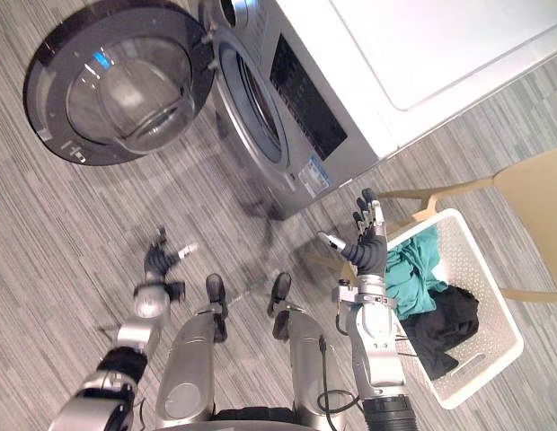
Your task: Pick up the laundry basket with both hands and put the clothes into the washing machine.
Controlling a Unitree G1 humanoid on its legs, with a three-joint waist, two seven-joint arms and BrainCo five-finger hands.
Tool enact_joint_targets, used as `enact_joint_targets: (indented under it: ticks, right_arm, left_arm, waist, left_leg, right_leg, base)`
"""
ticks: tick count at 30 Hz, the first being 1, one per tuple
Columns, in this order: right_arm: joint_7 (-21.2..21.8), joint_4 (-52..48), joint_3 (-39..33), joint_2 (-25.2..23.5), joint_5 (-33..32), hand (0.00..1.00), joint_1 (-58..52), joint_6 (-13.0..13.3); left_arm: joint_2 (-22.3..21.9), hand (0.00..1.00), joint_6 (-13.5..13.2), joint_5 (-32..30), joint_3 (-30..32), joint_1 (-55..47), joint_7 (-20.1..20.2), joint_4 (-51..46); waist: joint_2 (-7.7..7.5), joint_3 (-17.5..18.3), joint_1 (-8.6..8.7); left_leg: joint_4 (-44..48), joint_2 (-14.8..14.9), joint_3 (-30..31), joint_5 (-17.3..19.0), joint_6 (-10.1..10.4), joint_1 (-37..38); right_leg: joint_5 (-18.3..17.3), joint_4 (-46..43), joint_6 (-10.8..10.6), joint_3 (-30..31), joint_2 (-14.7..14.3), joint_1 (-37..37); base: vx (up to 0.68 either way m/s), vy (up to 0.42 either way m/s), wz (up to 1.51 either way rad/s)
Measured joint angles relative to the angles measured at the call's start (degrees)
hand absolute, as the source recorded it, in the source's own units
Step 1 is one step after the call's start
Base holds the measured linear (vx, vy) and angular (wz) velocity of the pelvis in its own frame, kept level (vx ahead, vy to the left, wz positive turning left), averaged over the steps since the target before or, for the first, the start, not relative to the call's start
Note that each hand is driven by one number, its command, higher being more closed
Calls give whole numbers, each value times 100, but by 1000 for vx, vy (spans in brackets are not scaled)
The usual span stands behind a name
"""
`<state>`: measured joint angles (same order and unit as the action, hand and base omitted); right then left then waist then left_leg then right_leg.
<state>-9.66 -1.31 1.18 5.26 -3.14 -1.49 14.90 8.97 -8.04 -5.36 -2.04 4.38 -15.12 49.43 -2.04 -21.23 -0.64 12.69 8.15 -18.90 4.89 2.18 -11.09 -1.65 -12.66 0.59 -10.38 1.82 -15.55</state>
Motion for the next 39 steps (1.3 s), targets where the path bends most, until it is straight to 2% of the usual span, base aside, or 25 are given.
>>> enact_joint_targets:
  ticks: [1, 3, 4, 5, 6, 8, 9, 11, 12, 13, 14, 15, 16, 17, 19, 22, 24, 25, 26, 29, 32, 35, 36, 38, 39]
  right_arm:
    - [0, -1, 10, 17, 119, 0, -2, -1]
    - [-3, 0, 82, 106, 256, 0, 3, -5]
    - [-1, 4, 132, 165, 322, 0, 25, -11]
    - [1, 20, 185, 210, 405, 0, 16, -14]
    - [9, 162, 283, 230, 514, 0, 54, -15]
    - [29, 413, 457, 234, 684, 0, 196, -31]
    - [47, 449, 491, 234, 733, 0, 224, -35]
    - [103, 452, 602, 334, 903, 0, 178, -59]
    - [103, 452, 632, 367, 939, 0, 144, -63]
    - [101, 450, 696, 481, 1075, 0, 68, -64]
    - [93, 447, 725, 586, 1193, 0, 10, -64]
    - [87, 447, 737, 618, 1256, 0, -22, -71]
    - [75, 451, 785, 641, 1346, 0, -97, -110]
    - [55, 451, 783, 710, 1440, 0, -132, -169]
    - [55, 467, 792, 783, 1549, 0, -190, -201]
    - [59, 643, 780, 893, 1812, 0, -271, -230]
    - [41, 873, 770, 961, 2030, 0, -259, -276]
    - [27, 989, 767, 994, 2104, 0, -252, -290]
    - [-7, 1199, 764, 1016, 2265, 0, -286, -326]
    - [-15, 1776, 791, 1109, 2541, 0, -58, -410]
    - [-16, 2597, 887, 1132, 2703, 0, 347, -480]
    - [-32, 3552, 1226, 1193, 2867, 0, 1531, -598]
    - [-32, 3589, 1237, 1197, 2868, 0, 1576, -605]
    - [-43, 4121, 1305, 1234, 2918, 0, 2277, -692]
    - [-49, 4279, 1336, 1244, 2919, 0, 2435, -727]
  left_arm:
    - [-43, 0, 7, -75, -1, -226, 22, 127]
    - [-102, 0, 10, -184, 4, -447, 52, 310]
    - [-112, 0, 13, -208, 1, -523, 106, 315]
    - [-110, 0, 16, -215, 0, -562, 138, 316]
    - [-110, 0, 25, -217, 7, -570, 145, 370]
    - [-31, 0, 32, -217, 44, -567, 144, 490]
    - [-14, 0, 35, -217, 43, -559, 147, 508]
    - [-34, 0, 34, -226, 54, -544, 196, 522]
    - [-35, 0, 34, -245, 62, -545, 231, 532]
    - [-106, 0, 33, -281, 134, -580, 271, 546]
    - [-257, 0, 32, -311, 206, -608, 274, 579]
    - [-322, 0, 32, -308, 229, -610, 274, 603]
    - [-413, 0, 23, -307, 229, -607, 282, 668]
    - [-442, 0, -8, -300, 234, -599, 290, 669]
    - [-434, 0, -48, -247, 234, -601, 286, 661]
    - [-443, 0, -98, -161, 215, -611, 284, 661]
    - [-463, 0, -95, -151, 198, -616, 353, 672]
    - [-454, 0, -100, -139, 165, -628, 381, 681]
    - [-431, 0, -102, -131, 154, -622, 389, 682]
    - [-386, 0, -107, -132, 145, -657, 391, 684]
    - [-305, 0, -121, -92, 152, -677, 389, 651]
    - [-143, 0, -125, -27, 160, -604, 380, 532]
    - [-143, 0, -124, -21, 161, -598, 380, 533]
    - [-137, 0, -129, 65, 163, -462, 362, 491]
    - [-138, 0, -128, 98, 165, -428, 350, 493]
  waist:
    - [63, 198, 37]
    - [132, 354, 111]
    - [145, 389, 159]
    - [138, 420, 169]
    - [124, 494, 144]
    - [35, 585, 129]
    - [29, 594, 136]
    - [95, 639, 214]
    - [82, 646, 218]
    - [97, 686, 170]
    - [171, 733, 141]
    - [191, 736, 146]
    - [209, 747, 167]
    - [204, 749, 165]
    - [214, 754, 133]
    - [257, 775, 129]
    - [366, 816, 125]
    - [406, 819, 104]
    - [363, 849, 102]
    - [383, 843, 82]
    - [411, 808, -51]
    - [517, 232, -200]
    - [523, 210, -204]
    - [585, -239, -346]
    - [592, -302, -371]
  left_leg:
    - [-16, 40, -301, 95, 1, 171]
    - [-37, 160, -846, 231, -23, 485]
    - [-111, 186, -1125, 269, -27, 658]
    - [-175, 231, -1400, 282, -10, 817]
    - [-240, 362, -1876, 320, 45, 1051]
    - [-139, 515, -2425, 424, 205, 1302]
    - [-26, 603, -2552, 486, 284, 1359]
    - [581, 1053, -2749, 680, 451, 1457]
    - [853, 1197, -2761, 685, 452, 1464]
    - [1598, 1560, -2710, 672, 432, 1421]
    - [2343, 1907, -2547, 554, 242, 1295]
    - [2673, 2030, -2406, 455, 92, 1175]
    - [3240, 2109, -1970, 486, -80, 974]
    - [3502, 1933, -1346, 625, -15, 694]
    - [3326, 1466, -530, 792, 220, 414]
    - [1759, 891, 100, 802, 301, 369]
    - [584, 663, 389, 480, 544, 367]
    - [396, 616, 429, 209, 440, 357]
    - [213, 430, 431, 179, 423, 518]
    - [-108, 78, 433, 52, 239, 578]
    - [-105, -37, 456, 34, 211, 552]
    - [59, -87, 505, -13, 140, 256]
    - [62, -87, 513, -13, 140, 234]
    - [154, -91, 659, -63, 63, -82]
    - [170, -90, 679, -70, 52, -168]
  right_leg:
    - [128, 166, -44, 302, -94, 80]
    - [210, 479, -111, 460, -162, 202]
    - [39, 447, 127, -18, -37, 247]
    - [-58, 332, 261, -634, 158, 270]
    - [-218, 26, 509, -1929, 569, 350]
    - [-297, -223, 575, -3099, 930, 538]
    - [-299, -202, 396, -3208, 903, 604]
    - [-392, -131, 333, -2721, 455, 619]
    - [-462, -133, 320, -2587, 370, 622]
    - [-531, -124, 363, -2302, 183, 642]
    - [-556, -94, 427, -2036, -5, 675]
    - [-537, -51, 491, -1914, -77, 726]
    - [-519, 61, 541, -1672, -181, 841]
    - [-507, 121, 555, -1474, -201, 924]
    - [-471, 210, 547, -1208, -205, 1060]
    - [-357, 363, 456, -975, -210, 1269]
    - [-305, 394, 366, -884, -232, 1279]
    - [-299, 404, 294, -835, -260, 1300]
    - [-248, 538, 146, -777, -123, 1390]
    - [-174, 702, -76, -835, 162, 1421]
    - [-147, 698, -165, -855, 276, 1419]
    - [-145, 494, -187, -900, 378, 1157]
    - [-145, 481, -187, -905, 379, 1135]
    - [-145, 302, -186, -1012, 409, 857]
    - [-146, 245, -186, -1016, 415, 762]
  base:
    - [91, 74, -135]
    - [51, 64, -138]
    - [3, 75, -144]
    - [-4, 57, -168]
    - [-2, 35, -163]
    - [42, -90, -157]
    - [68, -209, -141]
    - [88, -217, -117]
    - [121, -224, -130]
    - [128, -228, -146]
    - [131, -208, -144]
    - [150, -129, -124]
    - [175, -67, -101]
    - [215, -43, -98]
    - [190, 5, -79]
    - [205, 75, -55]
    - [161, 152, -41]
    - [142, 183, -19]
    - [139, 195, -4]
    - [95, 209, 21]
    - [37, 138, 14]
    - [-62, 75, 10]
    - [-120, 33, 23]
    - [-129, 19, 23]
    - [-165, 24, 18]
